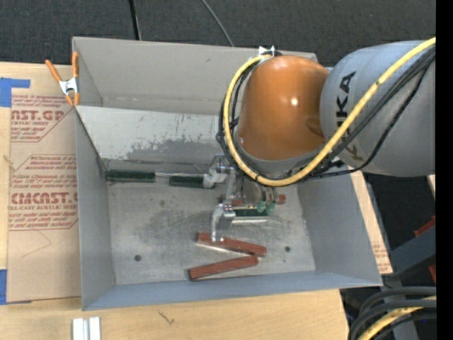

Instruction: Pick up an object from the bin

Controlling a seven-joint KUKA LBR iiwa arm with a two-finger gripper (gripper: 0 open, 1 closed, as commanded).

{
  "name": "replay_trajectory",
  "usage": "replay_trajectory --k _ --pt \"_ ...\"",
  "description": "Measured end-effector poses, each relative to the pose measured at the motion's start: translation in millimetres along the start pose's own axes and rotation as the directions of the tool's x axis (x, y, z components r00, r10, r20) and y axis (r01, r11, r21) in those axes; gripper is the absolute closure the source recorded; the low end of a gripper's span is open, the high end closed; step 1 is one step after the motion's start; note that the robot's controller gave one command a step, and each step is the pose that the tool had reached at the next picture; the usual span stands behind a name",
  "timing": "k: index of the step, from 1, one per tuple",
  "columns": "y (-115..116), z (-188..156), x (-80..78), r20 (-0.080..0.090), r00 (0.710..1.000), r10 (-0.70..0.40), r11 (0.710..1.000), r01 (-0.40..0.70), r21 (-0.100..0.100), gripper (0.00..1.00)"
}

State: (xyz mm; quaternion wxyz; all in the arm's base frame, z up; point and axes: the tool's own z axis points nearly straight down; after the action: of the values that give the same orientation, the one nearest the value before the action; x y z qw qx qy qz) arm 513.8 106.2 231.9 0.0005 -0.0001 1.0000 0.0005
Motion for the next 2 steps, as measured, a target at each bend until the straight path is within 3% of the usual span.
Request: replay_trajectory --k 1,2 --pt "-25.2 59.8 10.2 0.004 0.997 -0.082 0.997 0.082 0.000 0.00" --pt "-67.9 74.0 25.8 -0.004 1.000 -0.016 1.000 0.016 0.000 0.00"
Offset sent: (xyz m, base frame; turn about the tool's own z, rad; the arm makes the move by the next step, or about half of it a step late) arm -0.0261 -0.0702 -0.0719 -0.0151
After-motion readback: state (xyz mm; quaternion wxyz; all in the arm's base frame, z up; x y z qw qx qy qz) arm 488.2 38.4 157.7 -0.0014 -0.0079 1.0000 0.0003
